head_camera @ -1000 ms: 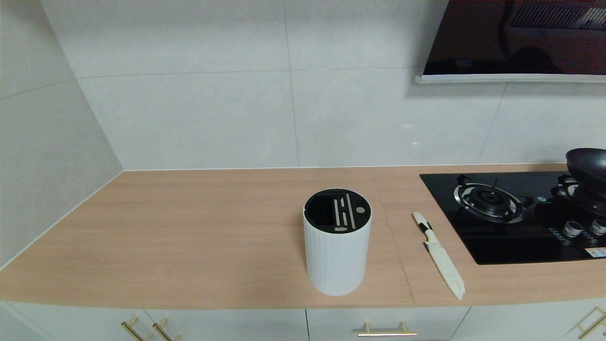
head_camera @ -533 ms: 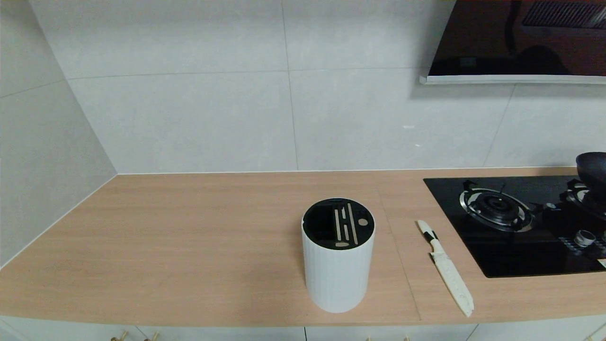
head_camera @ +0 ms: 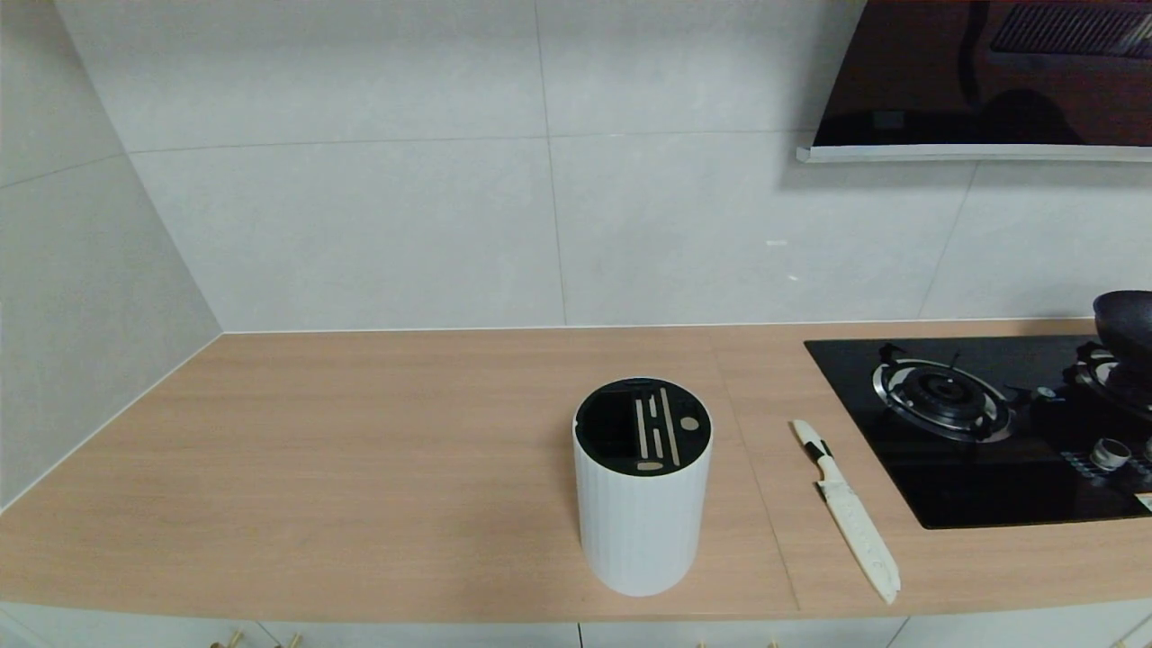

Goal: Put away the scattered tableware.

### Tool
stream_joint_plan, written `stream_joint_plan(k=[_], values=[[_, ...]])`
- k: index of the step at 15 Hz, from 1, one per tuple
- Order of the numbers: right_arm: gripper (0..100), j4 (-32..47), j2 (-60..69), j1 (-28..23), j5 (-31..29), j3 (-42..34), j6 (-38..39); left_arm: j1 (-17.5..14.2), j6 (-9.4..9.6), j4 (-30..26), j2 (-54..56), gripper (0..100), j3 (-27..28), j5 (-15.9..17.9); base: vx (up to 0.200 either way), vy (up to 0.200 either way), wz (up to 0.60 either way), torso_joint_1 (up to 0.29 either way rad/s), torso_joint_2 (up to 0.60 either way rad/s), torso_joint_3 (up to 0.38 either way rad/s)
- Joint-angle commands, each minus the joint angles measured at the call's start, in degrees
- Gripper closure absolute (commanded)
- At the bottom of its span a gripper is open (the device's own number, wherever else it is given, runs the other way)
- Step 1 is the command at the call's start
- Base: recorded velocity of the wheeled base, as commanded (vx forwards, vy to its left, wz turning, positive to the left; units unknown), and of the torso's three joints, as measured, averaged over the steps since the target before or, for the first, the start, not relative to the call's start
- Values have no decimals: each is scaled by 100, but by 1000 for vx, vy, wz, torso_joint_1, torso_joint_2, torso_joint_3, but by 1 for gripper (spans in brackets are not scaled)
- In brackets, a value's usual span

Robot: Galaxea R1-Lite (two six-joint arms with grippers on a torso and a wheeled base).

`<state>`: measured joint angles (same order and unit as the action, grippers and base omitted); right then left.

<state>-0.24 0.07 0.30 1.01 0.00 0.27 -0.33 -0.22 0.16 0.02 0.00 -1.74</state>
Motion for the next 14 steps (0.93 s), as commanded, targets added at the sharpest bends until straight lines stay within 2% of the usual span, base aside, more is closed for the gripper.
stream_joint_plan(k=[1,4,6,10,11,14], values=[[0,-2,-7,5,4,0,8,-2,-4,2,-2,0,0,-1,0,0,0,0,0,0],[0,-37,-7,5,-13,26,-115,-2,-4,2,-2,0,0,-1,0,0,0,0,0,0],[0,42,-350,75,13,984,79,-2,4,2,-2,0,0,-1,0,0,0,0,0,0],[0,279,-2143,330,567,1477,-27,-2,-4,2,-2,0,0,-1,0,0,0,0,0,0],[0,209,-3198,391,699,1617,-88,-2,4,2,-2,0,0,-1,0,0,0,0,0,0],[0,183,-4745,831,611,2074,-62,-2,4,2,-2,0,0,-1,0,0,0,0,0,0]])
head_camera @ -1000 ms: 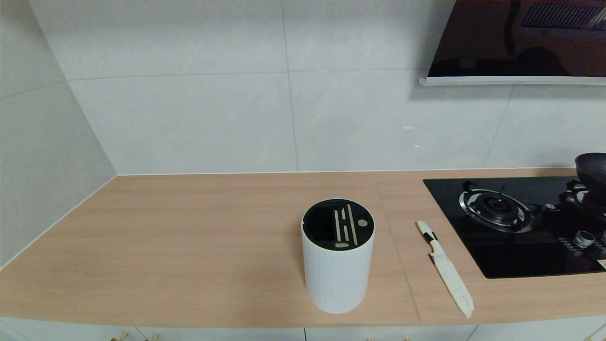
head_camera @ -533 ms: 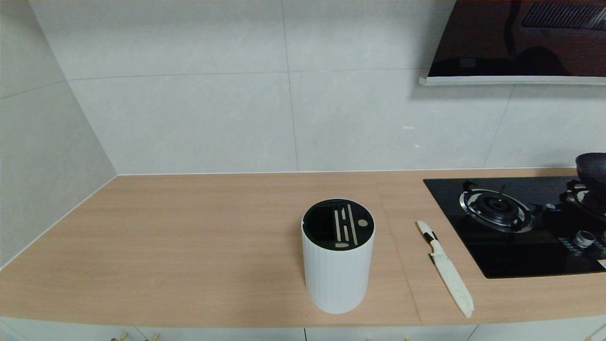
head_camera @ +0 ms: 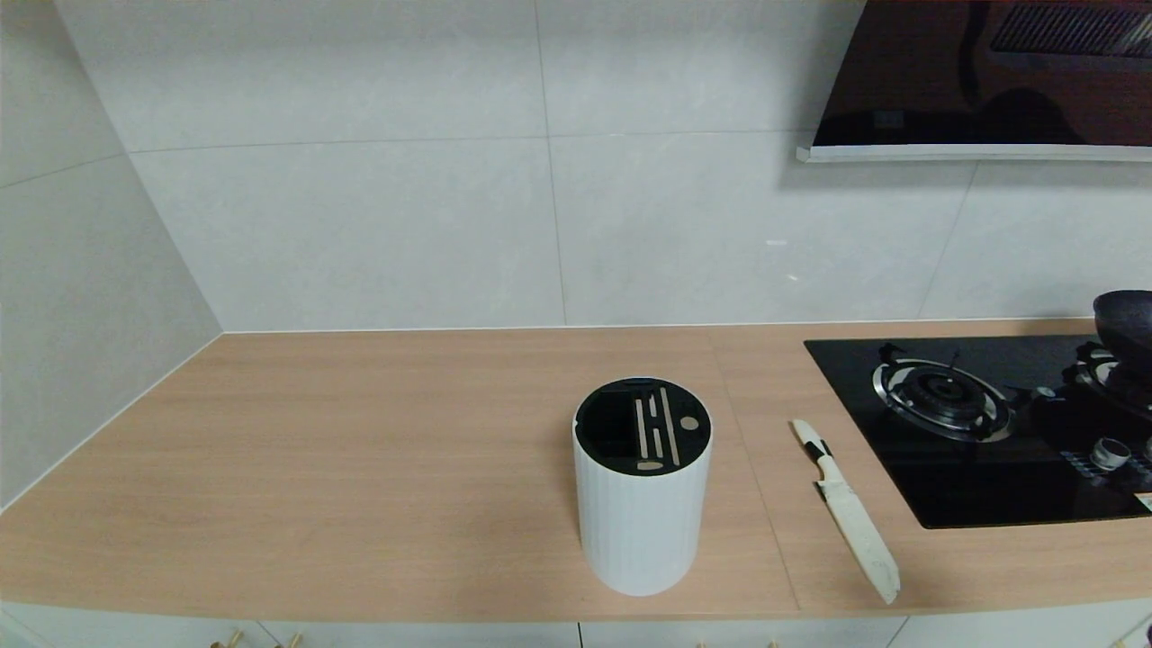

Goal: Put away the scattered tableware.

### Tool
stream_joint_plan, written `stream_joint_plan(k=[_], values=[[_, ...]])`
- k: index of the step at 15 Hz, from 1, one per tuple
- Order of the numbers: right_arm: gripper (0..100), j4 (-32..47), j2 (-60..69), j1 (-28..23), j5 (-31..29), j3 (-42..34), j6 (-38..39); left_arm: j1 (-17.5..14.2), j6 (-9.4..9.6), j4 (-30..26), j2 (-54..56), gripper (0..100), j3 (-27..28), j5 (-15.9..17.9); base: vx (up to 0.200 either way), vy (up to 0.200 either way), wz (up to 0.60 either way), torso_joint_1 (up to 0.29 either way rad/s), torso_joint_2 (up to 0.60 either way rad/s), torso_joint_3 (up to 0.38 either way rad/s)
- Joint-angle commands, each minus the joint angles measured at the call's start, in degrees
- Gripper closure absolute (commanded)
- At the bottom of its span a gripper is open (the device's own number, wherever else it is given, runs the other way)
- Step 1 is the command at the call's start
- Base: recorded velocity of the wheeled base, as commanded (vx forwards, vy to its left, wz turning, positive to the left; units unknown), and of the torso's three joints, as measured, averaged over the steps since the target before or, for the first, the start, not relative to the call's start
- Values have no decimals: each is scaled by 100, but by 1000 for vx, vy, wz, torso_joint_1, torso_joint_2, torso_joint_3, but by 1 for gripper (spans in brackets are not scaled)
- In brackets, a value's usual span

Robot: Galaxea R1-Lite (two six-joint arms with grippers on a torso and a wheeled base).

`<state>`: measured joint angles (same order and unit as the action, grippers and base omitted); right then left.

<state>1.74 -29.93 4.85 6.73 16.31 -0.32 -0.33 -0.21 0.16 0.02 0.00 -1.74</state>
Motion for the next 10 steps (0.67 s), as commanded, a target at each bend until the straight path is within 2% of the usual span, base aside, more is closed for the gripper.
stream_joint_plan(k=[1,4,8,10], values=[[0,-16,-1991,455,-5,540,-3,-2,-6,2,-2,0,0,-1,0,0,0,0,0,0],[0,-315,-3678,745,-154,1014,-3,-11,3,2,-2,0,0,-1,0,0,0,0,0,0],[0,-1809,-5445,772,-400,1129,-30,-2,-6,2,-2,0,0,-1,0,0,0,0,0,0],[0,-2213,-6218,798,-594,1304,-47,-2,-6,2,-2,0,0,-1,0,0,0,0,0,0]])
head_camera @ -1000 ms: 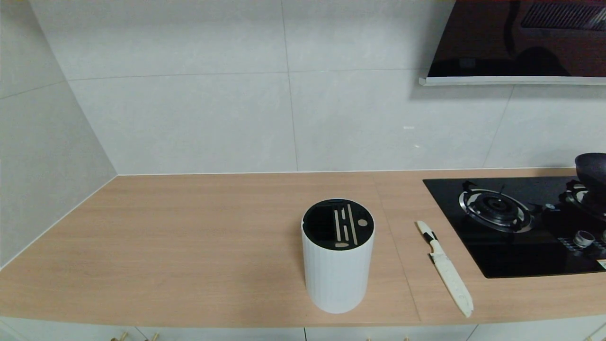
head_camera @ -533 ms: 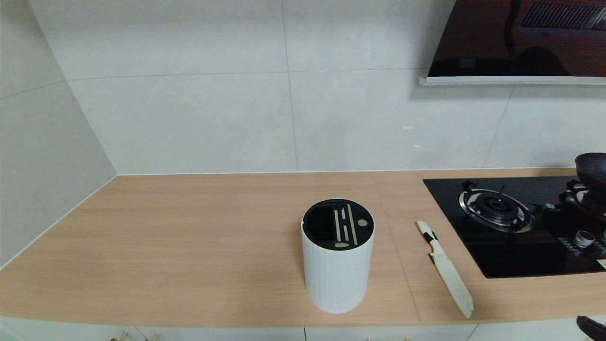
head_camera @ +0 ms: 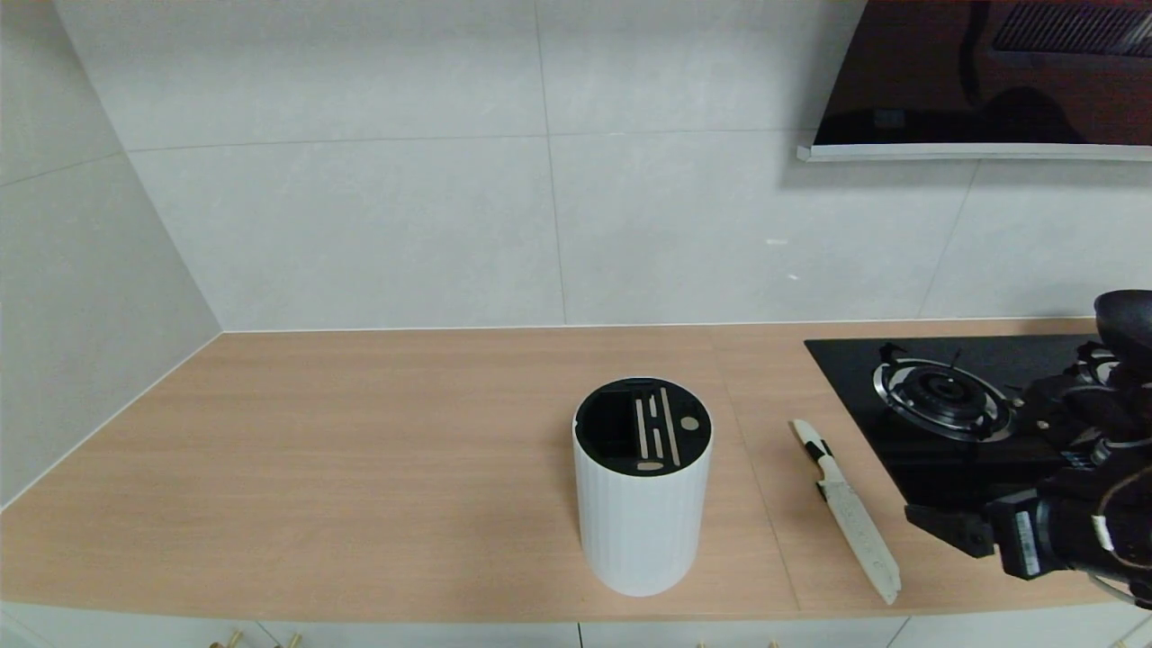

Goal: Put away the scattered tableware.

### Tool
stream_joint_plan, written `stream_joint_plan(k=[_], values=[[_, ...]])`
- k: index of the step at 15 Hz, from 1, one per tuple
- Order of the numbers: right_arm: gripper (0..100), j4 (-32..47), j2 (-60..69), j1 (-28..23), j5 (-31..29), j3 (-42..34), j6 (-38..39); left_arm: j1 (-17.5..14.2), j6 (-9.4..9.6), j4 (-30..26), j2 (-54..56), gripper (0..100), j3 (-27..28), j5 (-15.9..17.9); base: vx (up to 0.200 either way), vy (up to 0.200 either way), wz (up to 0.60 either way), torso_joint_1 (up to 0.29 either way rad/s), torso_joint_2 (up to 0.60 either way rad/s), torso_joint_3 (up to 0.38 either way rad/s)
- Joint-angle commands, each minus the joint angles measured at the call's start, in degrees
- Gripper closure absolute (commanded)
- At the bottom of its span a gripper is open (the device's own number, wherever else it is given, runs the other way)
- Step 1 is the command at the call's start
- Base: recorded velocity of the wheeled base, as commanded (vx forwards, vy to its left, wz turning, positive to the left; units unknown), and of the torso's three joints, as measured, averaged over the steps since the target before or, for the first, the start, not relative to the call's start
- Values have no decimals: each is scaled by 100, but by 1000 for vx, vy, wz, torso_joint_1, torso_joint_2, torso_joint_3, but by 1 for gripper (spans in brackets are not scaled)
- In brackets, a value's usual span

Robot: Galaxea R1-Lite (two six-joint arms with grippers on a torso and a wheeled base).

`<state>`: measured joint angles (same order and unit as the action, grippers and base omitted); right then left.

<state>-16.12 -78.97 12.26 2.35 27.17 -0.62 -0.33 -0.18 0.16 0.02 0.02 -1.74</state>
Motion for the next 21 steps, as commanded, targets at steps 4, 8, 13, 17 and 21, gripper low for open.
stream_joint_plan(k=[4,8,13,17,21], values=[[0,-1078,-2474,171,-358,552,1,-2,1,2,-2,0,-2,-1,0,0,0,0,0,0],[0,-1799,-3344,285,-648,561,36,-2,1,2,-2,0,-2,-1,0,0,0,0,0,0],[0,-3152,-4311,215,-789,570,45,-2,-8,2,-2,0,-2,-1,0,0,0,0,0,0],[0,-3873,-4891,-75,-798,710,45,-2,-8,2,-2,0,-2,-1,0,0,0,0,0,0],[0,-3890,-4996,-84,-807,886,229,-2,-8,2,-2,0,-2,-1,0,0,0,0,0,0]])
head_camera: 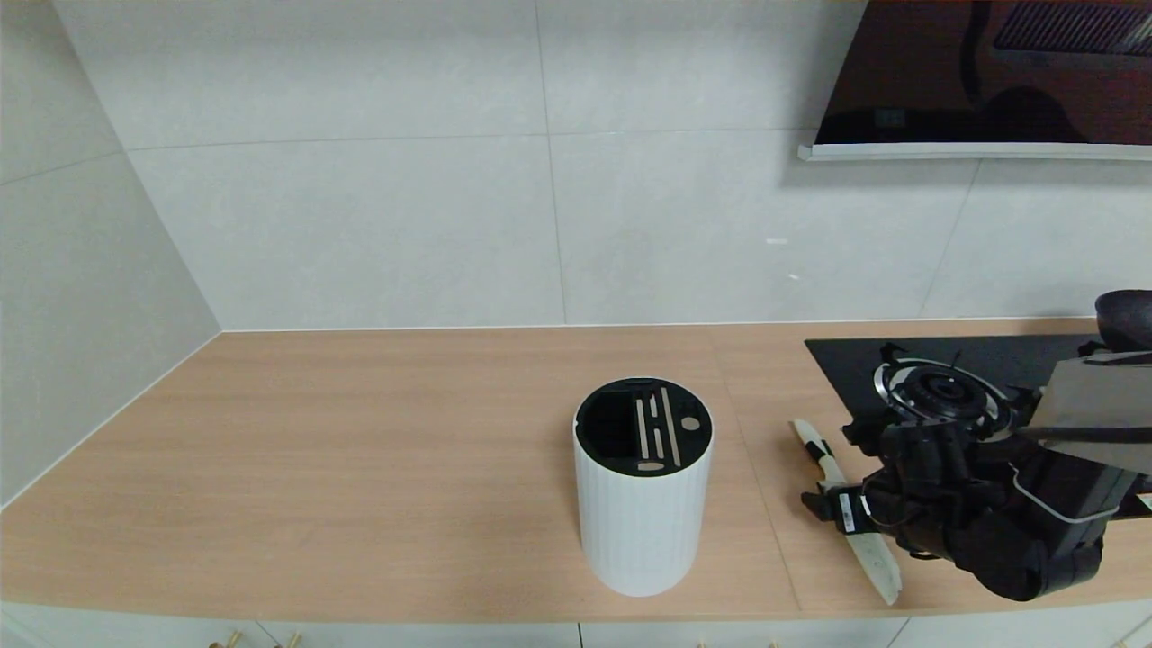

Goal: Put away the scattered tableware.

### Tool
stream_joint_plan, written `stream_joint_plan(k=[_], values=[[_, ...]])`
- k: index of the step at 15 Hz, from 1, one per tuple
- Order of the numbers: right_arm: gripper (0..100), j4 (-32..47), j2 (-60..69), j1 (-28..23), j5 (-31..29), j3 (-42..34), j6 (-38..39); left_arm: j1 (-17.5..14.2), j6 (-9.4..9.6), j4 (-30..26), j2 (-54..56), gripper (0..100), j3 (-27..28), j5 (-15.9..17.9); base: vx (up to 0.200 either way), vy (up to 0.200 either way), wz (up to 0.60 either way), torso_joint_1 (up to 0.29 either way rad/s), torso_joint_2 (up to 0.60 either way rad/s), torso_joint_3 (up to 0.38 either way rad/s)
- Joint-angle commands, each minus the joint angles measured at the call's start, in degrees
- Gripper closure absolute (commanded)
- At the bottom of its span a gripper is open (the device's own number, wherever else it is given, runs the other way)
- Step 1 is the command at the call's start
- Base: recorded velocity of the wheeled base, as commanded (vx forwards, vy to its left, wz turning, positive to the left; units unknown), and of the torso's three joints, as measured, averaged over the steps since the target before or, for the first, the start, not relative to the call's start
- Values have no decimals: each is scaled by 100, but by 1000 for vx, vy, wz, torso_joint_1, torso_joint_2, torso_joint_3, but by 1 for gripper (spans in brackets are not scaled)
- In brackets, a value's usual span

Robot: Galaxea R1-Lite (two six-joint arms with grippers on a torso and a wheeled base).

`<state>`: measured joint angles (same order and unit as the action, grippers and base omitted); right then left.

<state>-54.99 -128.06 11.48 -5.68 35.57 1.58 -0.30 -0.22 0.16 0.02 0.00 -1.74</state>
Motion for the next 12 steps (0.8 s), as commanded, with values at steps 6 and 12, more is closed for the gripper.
stream_joint_plan(k=[6,12], values=[[0,-161,-325,-50,-135,178,9,-5,-4,2,-2,0,0,-1,0,0,0,0,0,0],[100,-179,-421,-67,-135,240,9,-5,-4,2,-2,0,0,-1,0,0,0,0,0,0]])
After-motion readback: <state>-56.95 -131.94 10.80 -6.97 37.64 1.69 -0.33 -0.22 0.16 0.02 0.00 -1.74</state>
